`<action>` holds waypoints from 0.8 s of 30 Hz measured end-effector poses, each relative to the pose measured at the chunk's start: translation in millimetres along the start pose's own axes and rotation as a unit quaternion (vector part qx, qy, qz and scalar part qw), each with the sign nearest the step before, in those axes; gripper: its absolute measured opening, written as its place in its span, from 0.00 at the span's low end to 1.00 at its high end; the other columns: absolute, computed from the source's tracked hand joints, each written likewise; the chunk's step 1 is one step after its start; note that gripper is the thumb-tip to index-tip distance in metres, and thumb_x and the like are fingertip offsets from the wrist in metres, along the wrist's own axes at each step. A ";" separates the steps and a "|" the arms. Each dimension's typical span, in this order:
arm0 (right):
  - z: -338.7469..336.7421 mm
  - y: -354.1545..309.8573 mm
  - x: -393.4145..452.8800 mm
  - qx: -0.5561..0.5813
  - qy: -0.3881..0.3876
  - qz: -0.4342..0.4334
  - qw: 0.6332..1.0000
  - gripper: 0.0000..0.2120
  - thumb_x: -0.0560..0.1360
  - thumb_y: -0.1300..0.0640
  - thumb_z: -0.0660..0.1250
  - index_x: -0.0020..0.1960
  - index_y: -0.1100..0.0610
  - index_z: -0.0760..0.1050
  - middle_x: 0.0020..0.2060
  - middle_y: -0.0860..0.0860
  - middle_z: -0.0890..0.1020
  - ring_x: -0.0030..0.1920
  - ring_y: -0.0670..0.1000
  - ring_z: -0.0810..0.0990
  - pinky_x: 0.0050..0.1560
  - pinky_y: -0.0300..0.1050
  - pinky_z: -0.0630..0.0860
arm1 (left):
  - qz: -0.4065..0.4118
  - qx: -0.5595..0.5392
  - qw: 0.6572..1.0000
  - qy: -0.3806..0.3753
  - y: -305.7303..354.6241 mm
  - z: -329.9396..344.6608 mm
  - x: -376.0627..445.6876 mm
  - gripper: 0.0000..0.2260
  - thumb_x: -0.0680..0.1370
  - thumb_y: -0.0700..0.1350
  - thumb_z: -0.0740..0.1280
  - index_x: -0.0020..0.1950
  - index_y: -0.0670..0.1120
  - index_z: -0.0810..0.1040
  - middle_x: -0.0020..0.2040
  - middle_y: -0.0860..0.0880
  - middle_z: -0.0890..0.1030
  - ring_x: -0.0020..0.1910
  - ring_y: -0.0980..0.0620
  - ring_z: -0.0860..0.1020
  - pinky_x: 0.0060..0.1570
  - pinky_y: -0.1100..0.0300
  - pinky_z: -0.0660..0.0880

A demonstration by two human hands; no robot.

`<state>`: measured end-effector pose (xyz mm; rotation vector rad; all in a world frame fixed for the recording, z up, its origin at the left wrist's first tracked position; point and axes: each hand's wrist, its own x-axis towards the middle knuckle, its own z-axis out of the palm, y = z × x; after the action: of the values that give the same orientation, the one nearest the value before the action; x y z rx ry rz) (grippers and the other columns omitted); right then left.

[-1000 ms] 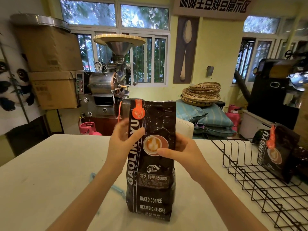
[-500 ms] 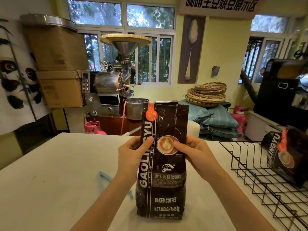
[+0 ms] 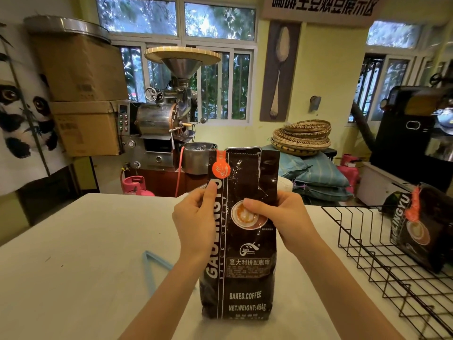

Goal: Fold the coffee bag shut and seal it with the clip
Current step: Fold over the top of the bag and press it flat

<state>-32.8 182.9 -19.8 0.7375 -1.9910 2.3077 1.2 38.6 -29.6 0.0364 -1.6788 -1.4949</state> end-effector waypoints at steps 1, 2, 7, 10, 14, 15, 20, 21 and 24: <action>-0.6 -0.2 0.6 -0.002 -0.001 0.005 1.000 0.11 0.56 0.55 0.75 0.38 0.54 0.84 0.35 0.50 0.87 0.38 0.51 0.85 0.37 0.39 0.80 | 0.008 0.007 1.000 0.001 -1.7 0.3 0.1 0.17 0.76 0.50 0.62 0.28 0.50 0.76 0.24 0.53 0.77 0.26 0.57 0.73 0.28 0.70 0.70; -0.8 0.1 1.0 -0.004 -0.002 0.008 1.000 0.11 0.56 0.54 0.75 0.38 0.55 0.84 0.35 0.50 0.87 0.39 0.51 0.85 0.38 0.39 0.81 | 0.017 0.012 1.000 0.002 -3.4 0.4 -0.3 0.16 0.76 0.49 0.62 0.30 0.48 0.77 0.25 0.52 0.78 0.27 0.56 0.74 0.28 0.71 0.70; -1.1 -1.5 1.7 -0.001 -0.018 0.002 1.000 0.11 0.58 0.56 0.75 0.40 0.55 0.83 0.36 0.51 0.87 0.39 0.52 0.85 0.38 0.38 0.80 | 0.047 0.018 0.999 -0.007 -3.9 0.0 0.4 0.09 0.76 0.47 0.62 0.37 0.54 0.77 0.33 0.54 0.81 0.34 0.58 0.78 0.33 0.71 0.73; -1.1 -9.3 7.2 0.004 -0.010 -0.001 1.000 0.13 0.57 0.55 0.76 0.41 0.56 0.83 0.38 0.53 0.87 0.40 0.53 0.85 0.38 0.40 0.81 | 0.032 0.014 0.999 -0.037 0.5 -1.3 6.9 0.11 0.76 0.49 0.61 0.35 0.53 0.76 0.31 0.52 0.80 0.30 0.58 0.78 0.31 0.68 0.74; -1.7 -21.7 17.9 0.000 0.020 -0.026 0.999 0.08 0.62 0.60 0.75 0.41 0.55 0.83 0.37 0.50 0.87 0.40 0.52 0.85 0.40 0.42 0.82 | 0.108 0.090 0.989 -0.049 7.1 -0.4 16.8 0.18 0.78 0.51 0.57 0.29 0.48 0.69 0.23 0.50 0.70 0.22 0.54 0.68 0.23 0.63 0.66; -1.4 -22.6 19.1 -0.001 0.025 -0.032 0.999 0.07 0.63 0.63 0.74 0.41 0.56 0.83 0.36 0.50 0.87 0.40 0.51 0.85 0.40 0.42 0.82 | 0.135 0.127 0.981 -0.049 7.2 -0.4 18.2 0.18 0.78 0.51 0.55 0.30 0.47 0.67 0.23 0.50 0.70 0.22 0.53 0.67 0.23 0.60 0.65; -0.7 -21.8 18.6 -0.002 0.031 -0.047 0.998 0.07 0.66 0.67 0.72 0.40 0.57 0.82 0.34 0.49 0.87 0.38 0.51 0.85 0.38 0.41 0.82 | 0.180 0.172 0.968 -0.037 1.2 -0.2 18.5 0.16 0.77 0.52 0.52 0.32 0.47 0.66 0.23 0.55 0.66 0.19 0.55 0.64 0.20 0.65 0.61; -1.9 -21.7 18.4 0.001 0.031 -0.047 0.998 0.07 0.66 0.67 0.72 0.40 0.57 0.82 0.34 0.50 0.87 0.38 0.51 0.85 0.38 0.41 0.82 | 0.185 0.168 0.968 -0.037 1.2 1.0 18.2 0.16 0.77 0.51 0.52 0.31 0.48 0.65 0.22 0.56 0.65 0.19 0.54 0.64 0.20 0.66 0.61; -7.2 -23.0 17.2 0.005 0.017 -0.037 0.999 0.07 0.65 0.65 0.72 0.41 0.57 0.83 0.36 0.51 0.87 0.39 0.52 0.85 0.38 0.42 0.82 | 0.205 0.136 0.968 -0.042 2.6 4.4 17.3 0.14 0.77 0.48 0.54 0.30 0.55 0.61 0.23 0.58 0.63 0.23 0.58 0.70 0.20 0.70 0.63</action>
<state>-43.6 189.0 7.0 0.7539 -1.9057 2.2753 -11.0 33.5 -17.3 -0.2175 -1.8170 -0.9651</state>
